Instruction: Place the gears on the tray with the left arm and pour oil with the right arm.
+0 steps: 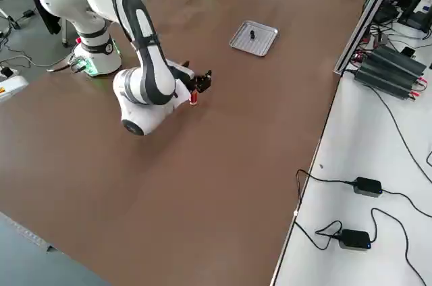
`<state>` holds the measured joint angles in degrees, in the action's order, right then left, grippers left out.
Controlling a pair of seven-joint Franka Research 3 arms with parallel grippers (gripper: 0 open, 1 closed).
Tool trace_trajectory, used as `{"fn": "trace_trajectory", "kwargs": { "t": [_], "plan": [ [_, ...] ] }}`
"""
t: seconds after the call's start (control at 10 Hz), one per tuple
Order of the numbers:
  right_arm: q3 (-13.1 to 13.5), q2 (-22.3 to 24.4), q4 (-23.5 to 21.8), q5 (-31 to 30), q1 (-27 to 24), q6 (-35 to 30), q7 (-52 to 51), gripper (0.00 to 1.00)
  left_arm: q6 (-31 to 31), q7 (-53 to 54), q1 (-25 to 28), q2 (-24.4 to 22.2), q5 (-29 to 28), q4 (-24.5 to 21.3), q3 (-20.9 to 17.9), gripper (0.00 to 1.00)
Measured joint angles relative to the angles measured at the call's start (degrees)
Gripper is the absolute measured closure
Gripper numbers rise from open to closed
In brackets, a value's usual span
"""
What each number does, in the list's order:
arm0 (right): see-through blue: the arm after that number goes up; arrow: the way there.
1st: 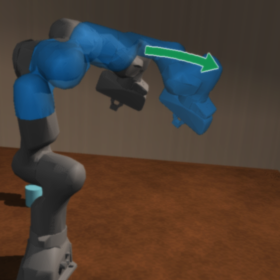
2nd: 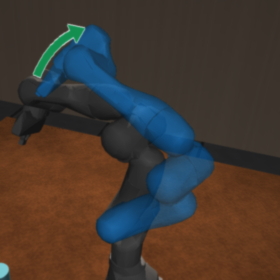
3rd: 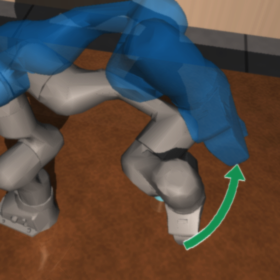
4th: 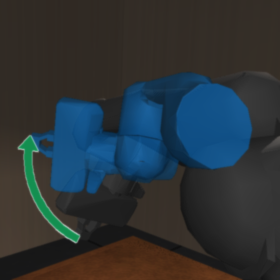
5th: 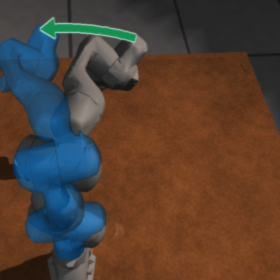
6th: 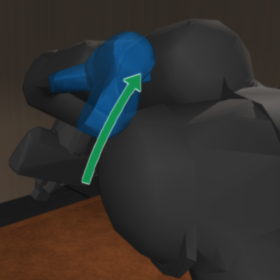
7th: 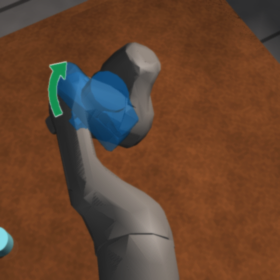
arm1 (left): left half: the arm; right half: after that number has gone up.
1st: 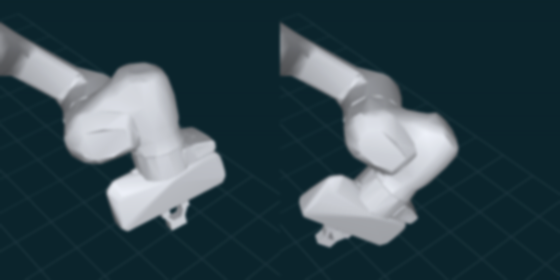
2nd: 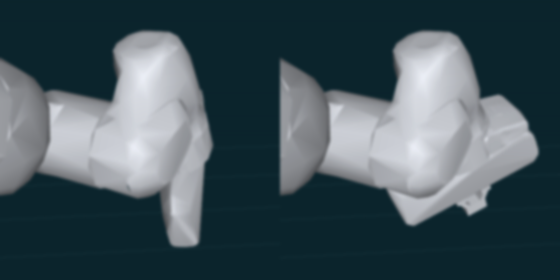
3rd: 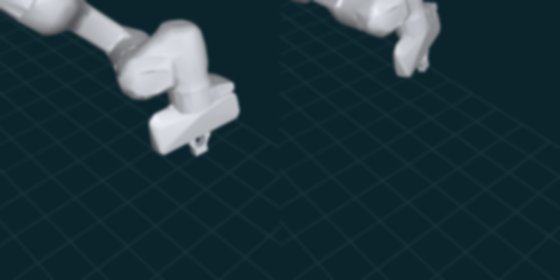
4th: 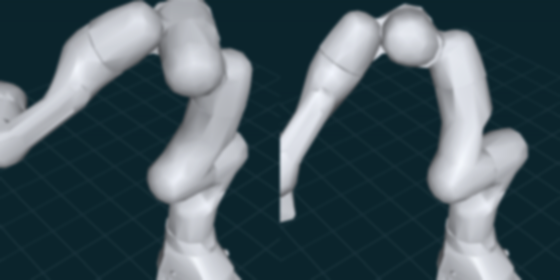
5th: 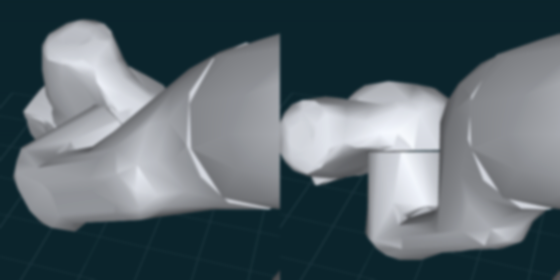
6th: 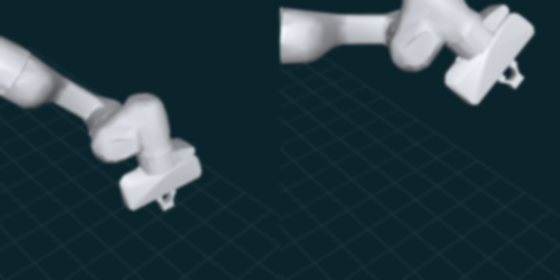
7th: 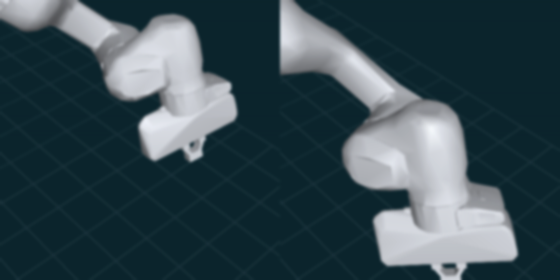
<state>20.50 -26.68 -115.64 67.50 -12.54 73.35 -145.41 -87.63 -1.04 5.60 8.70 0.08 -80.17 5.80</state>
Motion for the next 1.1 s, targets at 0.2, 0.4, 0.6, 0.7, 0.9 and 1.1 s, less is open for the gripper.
{"fn": "trace_trajectory", "kwargs": {
  "t": [0.2,0.4,0.6,0.7,0.9,1.1],
  "plan": [
    [-0.17,5.41,-0.1,-2.63,0.14,5.22,11.54,0.0,0.0,0.04,0.72,0.0,0.0,0.01,0.0,0.01],
    [-0.44,12.18,-0.13,-7.43,1.27,11.48,23.97,0.0,0.0,0.04,0.64,0.0,0.0,0.02,0.05,0.01],
    [-0.54,17.72,-0.2,-13.12,4.37,17.76,36.24,0.0,0.0,0.04,0.64,0.0,0.0,0.04,0.06,0.01],
    [-0.61,19.92,-0.16,-17.34,6.17,20.59,42.48,0.0,0.0,0.04,0.64,0.0,0.0,0.06,0.07,0.01],
    [-0.8,22.5,0.91,-25.22,8.8,23.34,54.01,0.0,0.0,0.68,0.62,-0.06,0.0,0.12,0.08,0.01],
    [-0.84,23.08,6.1,-34.72,9.9,23.55,64.77,0.0,0.14,2.21,0.57,-0.66,0.0,0.14,0.11,0.01]
  ]
}}
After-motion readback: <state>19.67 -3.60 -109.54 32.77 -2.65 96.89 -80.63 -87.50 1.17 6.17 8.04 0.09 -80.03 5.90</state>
